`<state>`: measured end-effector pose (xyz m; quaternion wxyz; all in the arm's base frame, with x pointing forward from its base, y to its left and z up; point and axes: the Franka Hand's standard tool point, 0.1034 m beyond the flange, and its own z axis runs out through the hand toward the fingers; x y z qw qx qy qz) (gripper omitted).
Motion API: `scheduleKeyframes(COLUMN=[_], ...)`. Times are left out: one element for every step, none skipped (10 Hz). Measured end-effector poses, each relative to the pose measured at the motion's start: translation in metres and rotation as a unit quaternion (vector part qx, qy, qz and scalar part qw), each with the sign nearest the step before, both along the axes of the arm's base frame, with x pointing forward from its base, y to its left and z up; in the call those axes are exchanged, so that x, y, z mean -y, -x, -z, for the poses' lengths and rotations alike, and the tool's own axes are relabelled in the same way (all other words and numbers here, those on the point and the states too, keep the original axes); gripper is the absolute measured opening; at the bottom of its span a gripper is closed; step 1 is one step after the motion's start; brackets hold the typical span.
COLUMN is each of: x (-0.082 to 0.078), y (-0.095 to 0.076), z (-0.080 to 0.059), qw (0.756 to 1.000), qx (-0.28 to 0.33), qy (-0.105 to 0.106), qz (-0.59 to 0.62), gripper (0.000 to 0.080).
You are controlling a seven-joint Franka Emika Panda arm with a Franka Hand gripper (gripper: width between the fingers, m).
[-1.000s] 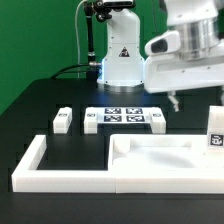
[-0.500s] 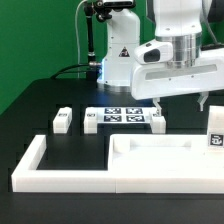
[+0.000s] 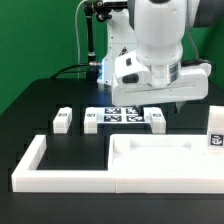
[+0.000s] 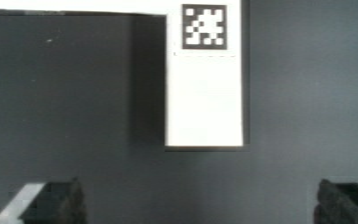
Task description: Assemble desk
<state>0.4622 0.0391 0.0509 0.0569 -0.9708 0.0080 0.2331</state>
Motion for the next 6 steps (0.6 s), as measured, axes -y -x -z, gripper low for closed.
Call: scheduleKeyframes(x=[0.0, -0.002, -0.005, -0.009, -0.009, -0.008], y=[0.0, 0.006, 0.011, 0.017, 0.015, 0.012], z=[0.001, 0.005, 0.02, 0.026, 0.027, 0.027], qw=[1.0, 0.999, 0.996, 0.992, 0.99, 0.992], qx=[-0.02, -0.054, -0.084, -0.125, -0.139, -0.129], qy=[-0.003, -0.004, -0.001, -0.003, -0.005, -0.004], qz=[-0.001, 0.003, 0.003, -0.004, -0.004, -0.003], gripper=[0.0649, 0.0649, 0.0649, 0.0649, 0.0649, 0.0649])
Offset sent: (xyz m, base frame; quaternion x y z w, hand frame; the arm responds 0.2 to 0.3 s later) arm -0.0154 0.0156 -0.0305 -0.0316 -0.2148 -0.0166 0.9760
